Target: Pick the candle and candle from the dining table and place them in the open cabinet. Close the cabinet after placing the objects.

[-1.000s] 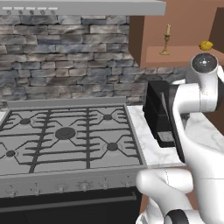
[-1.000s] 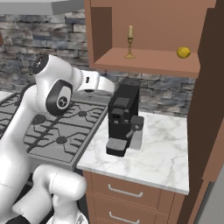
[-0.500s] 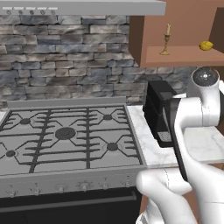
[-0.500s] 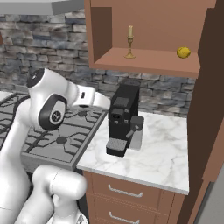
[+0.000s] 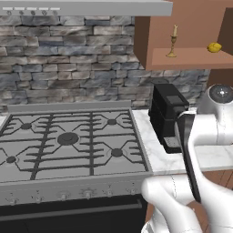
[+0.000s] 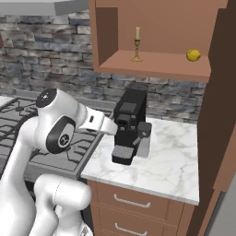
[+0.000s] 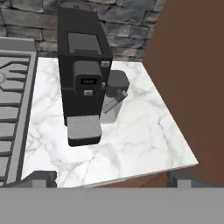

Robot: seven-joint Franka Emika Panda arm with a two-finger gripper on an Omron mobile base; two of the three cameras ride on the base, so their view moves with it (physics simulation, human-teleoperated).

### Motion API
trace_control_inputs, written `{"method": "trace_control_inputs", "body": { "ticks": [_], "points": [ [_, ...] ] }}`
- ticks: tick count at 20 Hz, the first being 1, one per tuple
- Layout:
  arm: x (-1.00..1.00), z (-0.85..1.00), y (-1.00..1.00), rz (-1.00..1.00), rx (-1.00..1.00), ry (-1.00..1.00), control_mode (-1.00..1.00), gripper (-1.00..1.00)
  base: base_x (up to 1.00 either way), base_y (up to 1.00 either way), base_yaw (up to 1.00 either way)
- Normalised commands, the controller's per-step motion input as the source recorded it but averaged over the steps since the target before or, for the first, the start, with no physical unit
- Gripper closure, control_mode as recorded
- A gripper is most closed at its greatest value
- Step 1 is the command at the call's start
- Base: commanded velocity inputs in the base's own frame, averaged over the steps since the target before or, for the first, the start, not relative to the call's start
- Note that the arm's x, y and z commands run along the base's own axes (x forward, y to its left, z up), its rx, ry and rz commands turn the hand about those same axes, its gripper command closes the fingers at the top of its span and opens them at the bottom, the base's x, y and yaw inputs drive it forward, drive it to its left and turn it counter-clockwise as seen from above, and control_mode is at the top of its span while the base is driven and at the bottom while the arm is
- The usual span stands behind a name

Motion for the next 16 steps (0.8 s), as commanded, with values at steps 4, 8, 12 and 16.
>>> {"method": "trace_control_inputs", "body": {
  "ticks": [4, 8, 12, 16],
  "points": [
    [-0.07, -0.26, 0.0, 0.0, 0.13, 0.08, -1.0, -1.0, 0.0, 0.0, 0.0],
    [-0.03, -0.17, 0.03, -0.02, 0.04, 0.06, -1.0, -1.0, 0.0, 0.0, 0.0],
    [-0.01, -0.06, 0.01, -0.01, 0.03, 0.03, -1.0, -1.0, 0.0, 0.0, 0.0],
    [0.0, 0.0, 0.0, 0.0, 0.0, 0.0, -1.0, -1.0, 0.0, 0.0, 0.0]
  ]
}}
